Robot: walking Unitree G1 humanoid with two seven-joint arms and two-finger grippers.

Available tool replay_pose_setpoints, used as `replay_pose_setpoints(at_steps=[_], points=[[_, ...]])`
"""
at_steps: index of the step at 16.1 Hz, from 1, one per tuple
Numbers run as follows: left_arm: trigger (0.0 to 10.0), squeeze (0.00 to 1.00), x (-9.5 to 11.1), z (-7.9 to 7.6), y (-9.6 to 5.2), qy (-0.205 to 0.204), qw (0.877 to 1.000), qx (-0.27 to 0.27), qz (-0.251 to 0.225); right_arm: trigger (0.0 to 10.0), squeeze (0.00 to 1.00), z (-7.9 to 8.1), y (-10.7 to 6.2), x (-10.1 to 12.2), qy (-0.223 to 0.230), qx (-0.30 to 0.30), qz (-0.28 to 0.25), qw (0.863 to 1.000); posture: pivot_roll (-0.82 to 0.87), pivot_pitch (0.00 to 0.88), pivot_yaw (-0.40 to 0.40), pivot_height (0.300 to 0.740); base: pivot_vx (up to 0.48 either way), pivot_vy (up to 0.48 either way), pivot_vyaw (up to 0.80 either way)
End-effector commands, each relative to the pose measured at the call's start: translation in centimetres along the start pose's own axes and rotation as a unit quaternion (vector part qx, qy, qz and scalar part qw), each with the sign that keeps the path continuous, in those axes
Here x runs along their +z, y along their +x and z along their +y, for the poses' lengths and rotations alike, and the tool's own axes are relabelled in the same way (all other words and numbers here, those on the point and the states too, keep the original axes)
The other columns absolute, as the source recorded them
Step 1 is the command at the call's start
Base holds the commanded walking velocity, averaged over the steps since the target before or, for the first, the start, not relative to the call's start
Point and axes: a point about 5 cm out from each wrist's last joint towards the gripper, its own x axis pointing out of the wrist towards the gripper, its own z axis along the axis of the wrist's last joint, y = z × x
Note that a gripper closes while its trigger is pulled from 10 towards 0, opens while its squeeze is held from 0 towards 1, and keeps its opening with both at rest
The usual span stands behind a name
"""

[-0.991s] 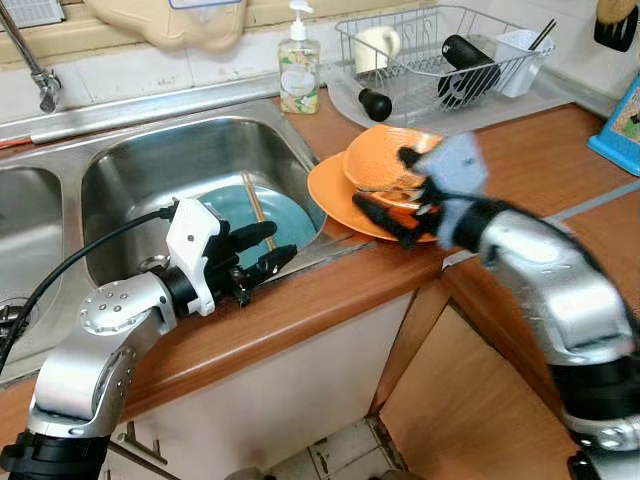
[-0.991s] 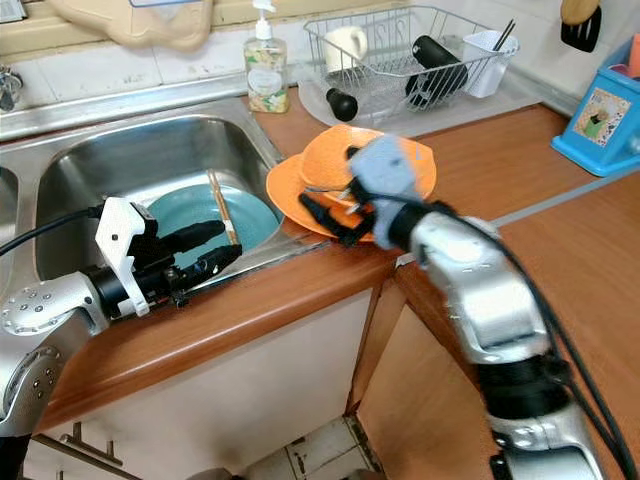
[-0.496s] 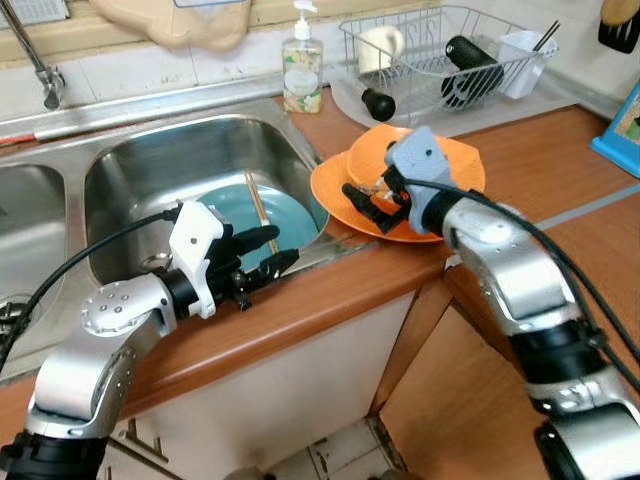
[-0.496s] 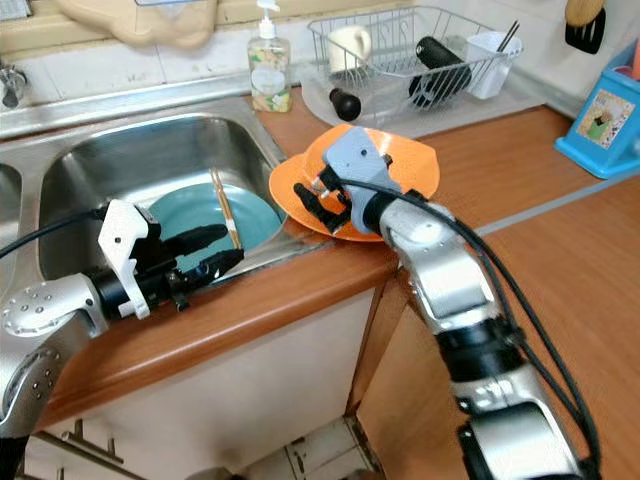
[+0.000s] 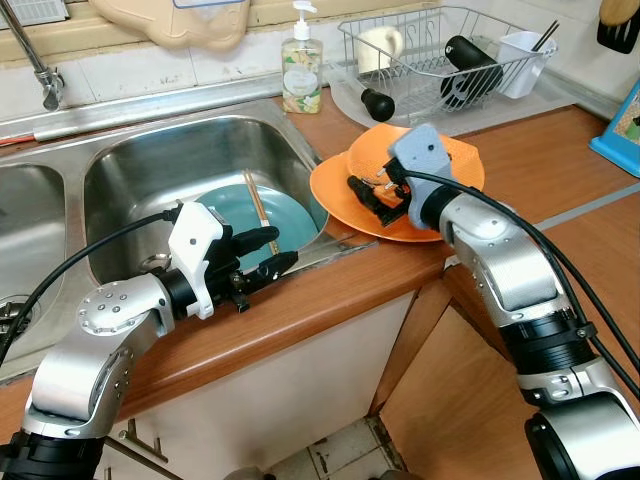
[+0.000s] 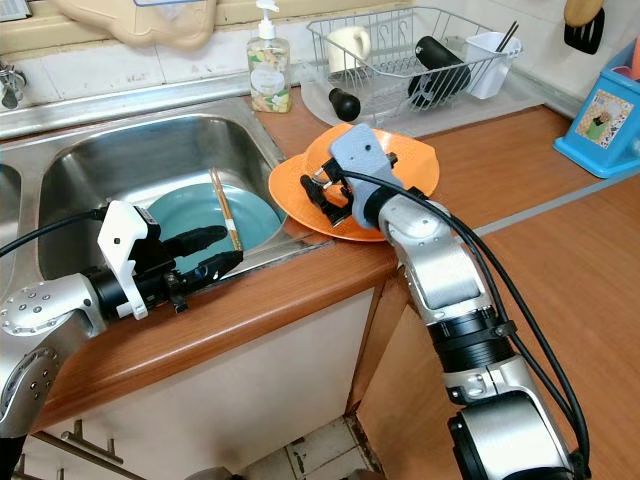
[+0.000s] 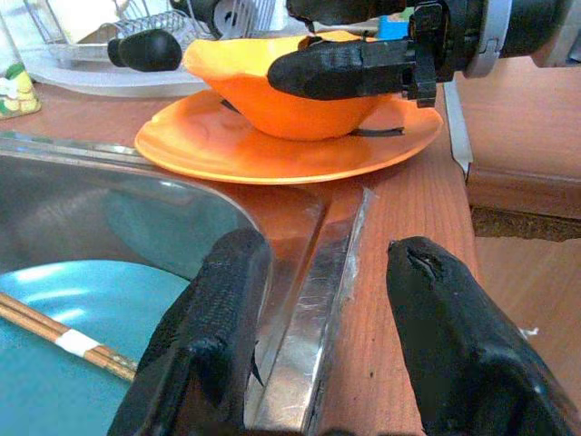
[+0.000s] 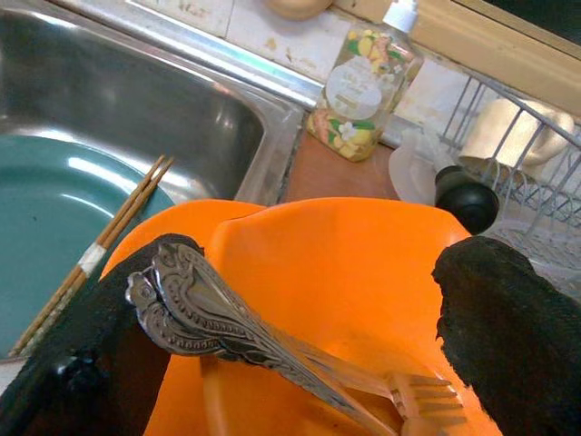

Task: Kitchen organization

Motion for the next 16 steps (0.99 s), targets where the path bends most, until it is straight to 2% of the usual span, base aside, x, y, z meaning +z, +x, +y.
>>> replay_pose_setpoints(at_steps=[1,7,16], points=[[10.0,0.0,0.4,-0.1,0.2,0.007,1.0,-0.011,0.0,10.0,0.0,-0.8,-0.1,1.3,-0.009,-0.014,-0.023,1.0,-0.1,0.0,0.031,0.74,0.0,0.0,0.0],[10.0,0.0,0.5,0.1,0.3,0.01,1.0,-0.012,-0.002,10.0,0.0,-2.8,-0.9,2.3,-0.017,-0.047,-0.042,0.998,-0.11,0.0,0.038,0.74,0.0,0.0,0.0],[10.0,0.0,0.5,0.1,0.4,0.013,1.0,-0.012,-0.004,10.0,0.0,-5.1,-2.1,4.1,-0.033,-0.074,-0.076,0.994,-0.11,0.0,0.04,0.74,0.0,0.0,0.0]])
